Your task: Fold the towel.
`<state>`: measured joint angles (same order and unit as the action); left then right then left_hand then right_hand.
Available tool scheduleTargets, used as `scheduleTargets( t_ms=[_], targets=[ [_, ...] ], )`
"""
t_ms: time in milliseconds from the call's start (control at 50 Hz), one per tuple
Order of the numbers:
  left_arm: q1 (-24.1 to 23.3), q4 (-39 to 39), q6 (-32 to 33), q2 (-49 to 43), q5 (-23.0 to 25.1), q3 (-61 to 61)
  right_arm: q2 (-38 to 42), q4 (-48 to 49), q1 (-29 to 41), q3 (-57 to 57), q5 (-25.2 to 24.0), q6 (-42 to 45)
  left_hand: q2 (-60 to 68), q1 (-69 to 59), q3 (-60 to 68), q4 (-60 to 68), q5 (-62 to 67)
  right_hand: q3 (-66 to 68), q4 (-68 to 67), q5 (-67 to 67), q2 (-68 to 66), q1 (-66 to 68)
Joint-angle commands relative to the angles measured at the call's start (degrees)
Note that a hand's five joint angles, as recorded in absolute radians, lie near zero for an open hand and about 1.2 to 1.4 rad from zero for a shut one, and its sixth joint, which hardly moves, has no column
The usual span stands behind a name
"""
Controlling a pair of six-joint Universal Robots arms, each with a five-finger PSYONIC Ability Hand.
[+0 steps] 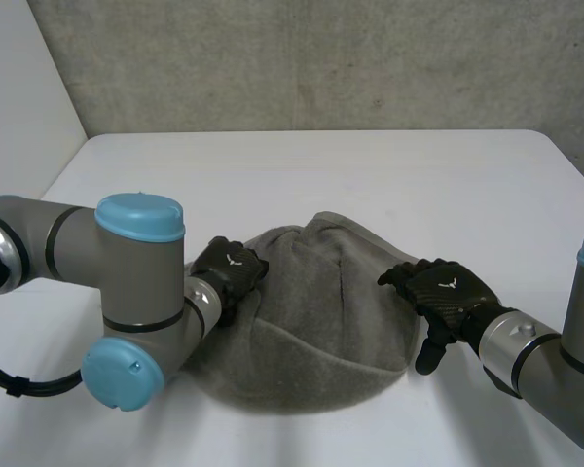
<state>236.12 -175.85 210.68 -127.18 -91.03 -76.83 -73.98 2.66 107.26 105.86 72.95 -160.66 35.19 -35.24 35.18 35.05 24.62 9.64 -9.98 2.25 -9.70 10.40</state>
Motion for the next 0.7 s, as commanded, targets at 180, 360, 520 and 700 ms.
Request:
scheduleTargets(
  t_ms=[180, 360, 520, 700],
  targets=[
    [0.0, 0.0, 0.1, -0.1, 0.0, 0.3, 0.8, 1.4, -0.2, 0.0, 0.1, 0.0, 44.8, -44.7, 44.8, 44.9, 45.3, 0.4, 0.0, -2.3, -0.3, -0.4],
    [0.2, 0.1, 0.0, 2.7, -1.5, 0.0, 1.0, 1.5, -0.7, -0.2, 0.3, -0.1, 44.8, -44.8, 44.8, 45.0, 45.4, 0.4, 0.0, -2.3, -0.3, -0.4],
    [0.9, 0.0, -1.1, 15.5, -4.5, -1.1, 0.3, 0.4, -2.6, -1.4, 0.0, -1.0, 44.8, -44.8, 44.8, 45.0, 45.4, 0.4, 0.0, -2.3, -0.3, -0.4],
    [0.2, -0.1, -1.7, 29.2, -4.5, -7.2, 0.5, -8.9, -2.4, -3.9, -5.2, -2.2, 44.8, -44.8, 44.8, 45.0, 45.4, 0.4, 0.0, -2.3, -0.3, -0.4]
  ],
)
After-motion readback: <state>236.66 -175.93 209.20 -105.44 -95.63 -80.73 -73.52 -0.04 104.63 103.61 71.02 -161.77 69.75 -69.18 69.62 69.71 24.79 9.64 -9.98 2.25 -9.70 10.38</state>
